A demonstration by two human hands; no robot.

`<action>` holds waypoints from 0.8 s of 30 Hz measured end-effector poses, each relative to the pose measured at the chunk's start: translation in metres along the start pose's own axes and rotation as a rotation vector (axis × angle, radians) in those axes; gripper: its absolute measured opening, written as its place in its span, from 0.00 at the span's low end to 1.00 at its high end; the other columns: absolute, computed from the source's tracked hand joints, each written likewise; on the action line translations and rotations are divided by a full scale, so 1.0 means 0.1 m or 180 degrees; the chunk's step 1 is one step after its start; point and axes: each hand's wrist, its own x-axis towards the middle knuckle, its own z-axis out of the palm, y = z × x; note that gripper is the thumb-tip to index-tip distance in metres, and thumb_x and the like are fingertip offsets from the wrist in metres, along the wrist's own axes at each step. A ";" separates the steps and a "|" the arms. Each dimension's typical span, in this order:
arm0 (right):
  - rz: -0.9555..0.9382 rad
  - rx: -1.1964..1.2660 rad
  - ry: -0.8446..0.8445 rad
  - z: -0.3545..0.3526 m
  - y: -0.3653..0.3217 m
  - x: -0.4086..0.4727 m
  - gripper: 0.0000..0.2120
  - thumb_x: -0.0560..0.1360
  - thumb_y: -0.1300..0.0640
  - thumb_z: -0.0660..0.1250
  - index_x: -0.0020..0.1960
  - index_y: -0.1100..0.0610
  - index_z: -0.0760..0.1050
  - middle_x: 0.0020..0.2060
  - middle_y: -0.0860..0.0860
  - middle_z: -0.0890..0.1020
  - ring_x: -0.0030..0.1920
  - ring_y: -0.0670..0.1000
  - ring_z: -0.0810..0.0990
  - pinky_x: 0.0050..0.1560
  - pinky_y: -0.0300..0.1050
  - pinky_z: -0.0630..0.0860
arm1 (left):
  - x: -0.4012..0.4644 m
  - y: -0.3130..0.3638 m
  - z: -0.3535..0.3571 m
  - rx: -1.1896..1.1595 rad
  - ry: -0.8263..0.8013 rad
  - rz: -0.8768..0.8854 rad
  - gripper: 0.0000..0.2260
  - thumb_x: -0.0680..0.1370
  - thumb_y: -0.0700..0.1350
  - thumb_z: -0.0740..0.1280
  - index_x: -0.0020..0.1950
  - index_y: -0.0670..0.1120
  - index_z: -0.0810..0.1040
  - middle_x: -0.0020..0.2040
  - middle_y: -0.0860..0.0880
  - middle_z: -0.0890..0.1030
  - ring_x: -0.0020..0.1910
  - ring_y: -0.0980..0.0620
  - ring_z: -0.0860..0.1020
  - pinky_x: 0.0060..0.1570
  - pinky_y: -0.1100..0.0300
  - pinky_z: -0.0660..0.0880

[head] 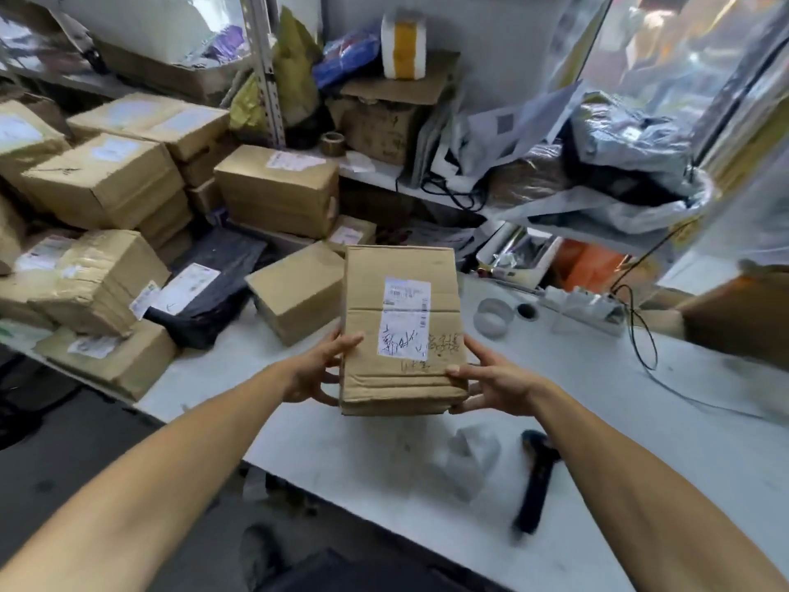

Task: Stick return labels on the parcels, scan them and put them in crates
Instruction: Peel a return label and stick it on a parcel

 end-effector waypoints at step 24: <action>0.0695 0.0084 0.2891 -0.14 1.49 -0.67 0.14 0.78 0.55 0.69 0.56 0.64 0.76 0.40 0.56 0.81 0.40 0.53 0.81 0.42 0.48 0.78 | 0.49 0.27 0.92 0.0421 -0.0018 0.0542 0.49 0.57 0.65 0.78 0.74 0.71 0.58 0.67 0.47 0.76 0.62 0.40 0.78 0.58 0.31 0.75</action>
